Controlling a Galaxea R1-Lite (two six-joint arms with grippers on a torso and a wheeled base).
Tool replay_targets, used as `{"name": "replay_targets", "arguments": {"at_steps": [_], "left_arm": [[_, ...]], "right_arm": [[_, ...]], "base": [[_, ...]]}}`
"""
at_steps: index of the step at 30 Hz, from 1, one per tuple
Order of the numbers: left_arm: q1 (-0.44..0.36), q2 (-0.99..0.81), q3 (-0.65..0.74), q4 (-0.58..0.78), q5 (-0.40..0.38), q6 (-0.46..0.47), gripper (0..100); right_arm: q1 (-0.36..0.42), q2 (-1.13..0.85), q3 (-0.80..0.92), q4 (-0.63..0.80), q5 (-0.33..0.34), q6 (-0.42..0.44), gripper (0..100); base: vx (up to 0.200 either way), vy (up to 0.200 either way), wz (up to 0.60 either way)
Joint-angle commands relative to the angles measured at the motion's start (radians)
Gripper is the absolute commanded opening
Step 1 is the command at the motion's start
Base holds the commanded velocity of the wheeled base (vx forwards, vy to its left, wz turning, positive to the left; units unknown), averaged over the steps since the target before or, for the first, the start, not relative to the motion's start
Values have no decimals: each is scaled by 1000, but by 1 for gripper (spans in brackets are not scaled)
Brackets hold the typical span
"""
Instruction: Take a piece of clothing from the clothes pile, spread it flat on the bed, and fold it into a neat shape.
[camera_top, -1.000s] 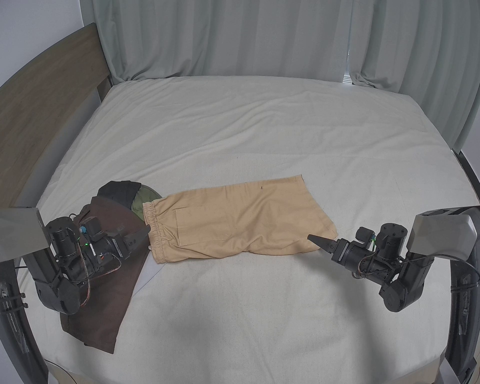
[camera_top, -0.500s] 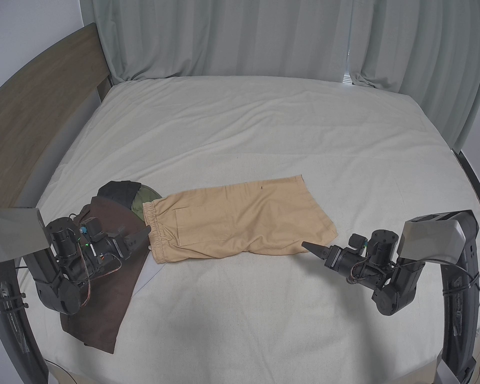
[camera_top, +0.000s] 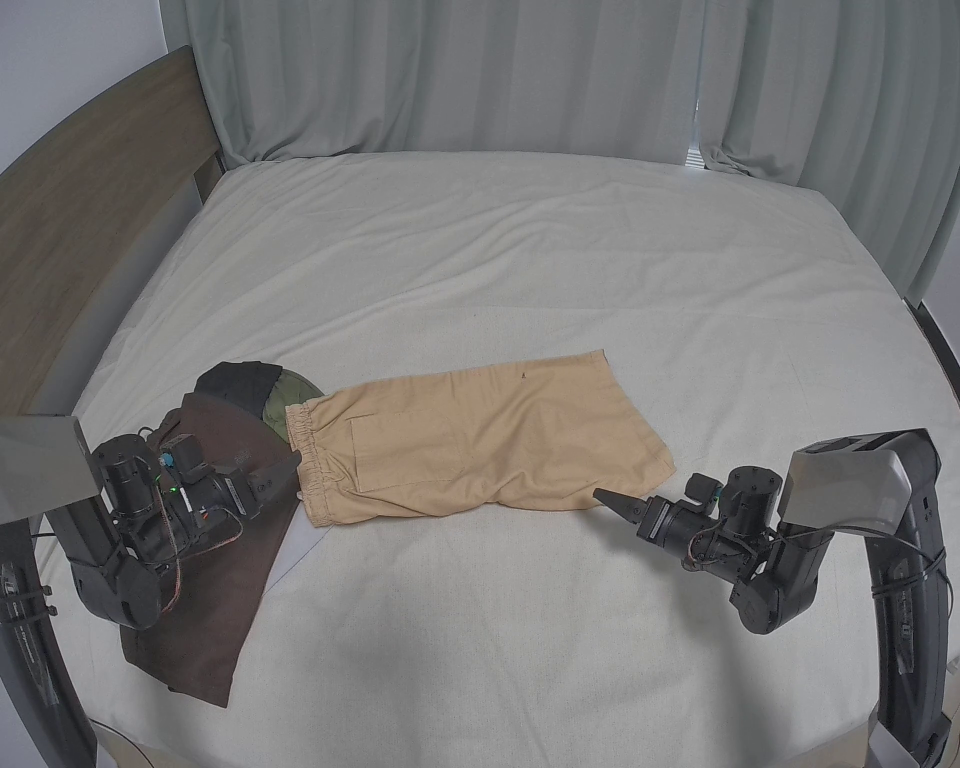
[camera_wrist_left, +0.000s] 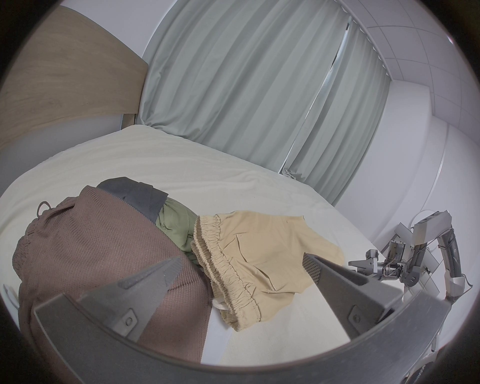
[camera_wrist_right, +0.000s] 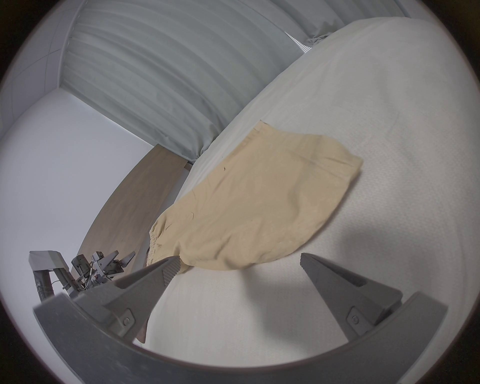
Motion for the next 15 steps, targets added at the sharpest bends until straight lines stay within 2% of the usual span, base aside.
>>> {"name": "replay_targets", "arguments": {"at_steps": [1,15], "left_arm": [[2,2,-2,0,0,0,100],[2,0,3,0,0,0,100]], "right_arm": [[12,33,-25,1,-1,-1,100],[55,90,-193,104,-2,1,100]], "base": [[0,0,0],[0,0,0]]}}
